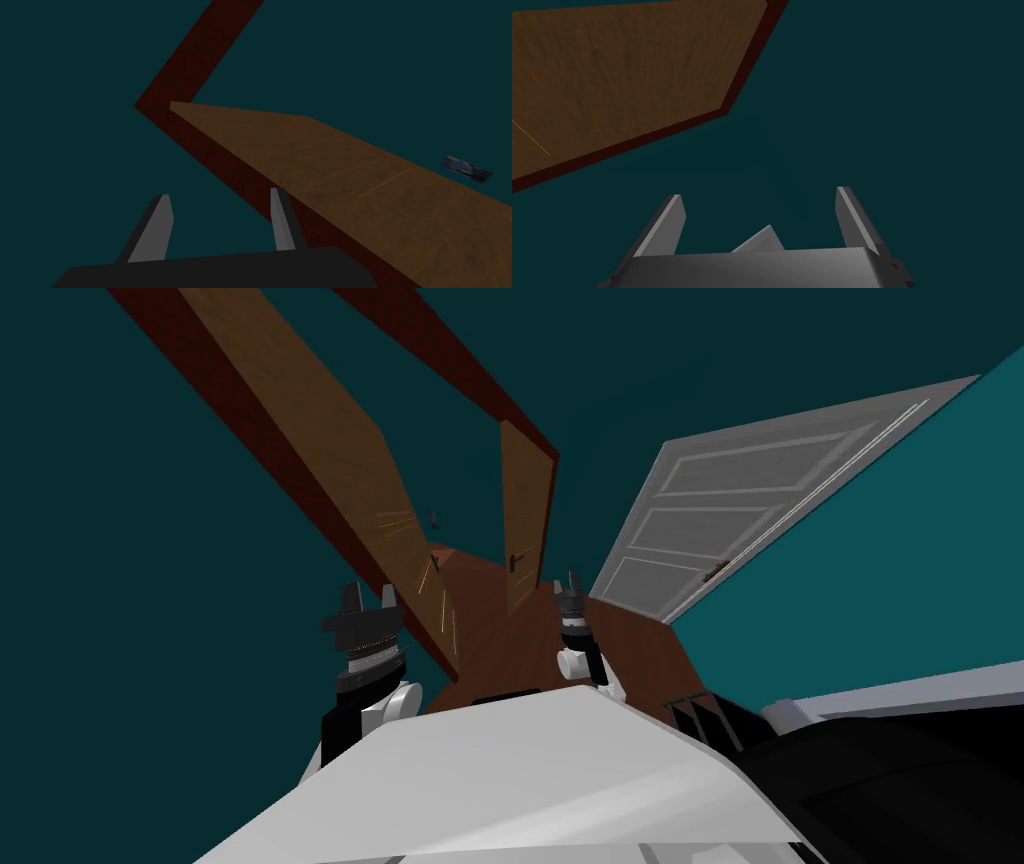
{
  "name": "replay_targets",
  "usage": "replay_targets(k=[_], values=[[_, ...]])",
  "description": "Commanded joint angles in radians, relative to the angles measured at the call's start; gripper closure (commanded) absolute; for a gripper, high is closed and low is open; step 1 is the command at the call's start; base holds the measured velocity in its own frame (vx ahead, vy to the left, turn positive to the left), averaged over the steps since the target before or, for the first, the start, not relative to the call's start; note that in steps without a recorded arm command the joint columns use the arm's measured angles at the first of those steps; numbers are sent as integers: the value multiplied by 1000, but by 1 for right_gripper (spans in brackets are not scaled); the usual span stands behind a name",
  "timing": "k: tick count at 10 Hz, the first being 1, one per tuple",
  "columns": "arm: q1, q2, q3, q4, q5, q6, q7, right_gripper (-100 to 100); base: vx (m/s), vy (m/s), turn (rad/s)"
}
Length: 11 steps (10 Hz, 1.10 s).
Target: Push the door open
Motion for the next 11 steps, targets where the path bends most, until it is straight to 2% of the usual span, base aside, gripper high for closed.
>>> replay_targets(k=[1,5,11], values=[[-18,-6,8,35,-12,3,16,-100,108,-85,144],[-71,-25,22,130,-49,17,54,-100,144,-137,148],[-138,-41,39,249,-95,35,102,-100,115,-139,128]])
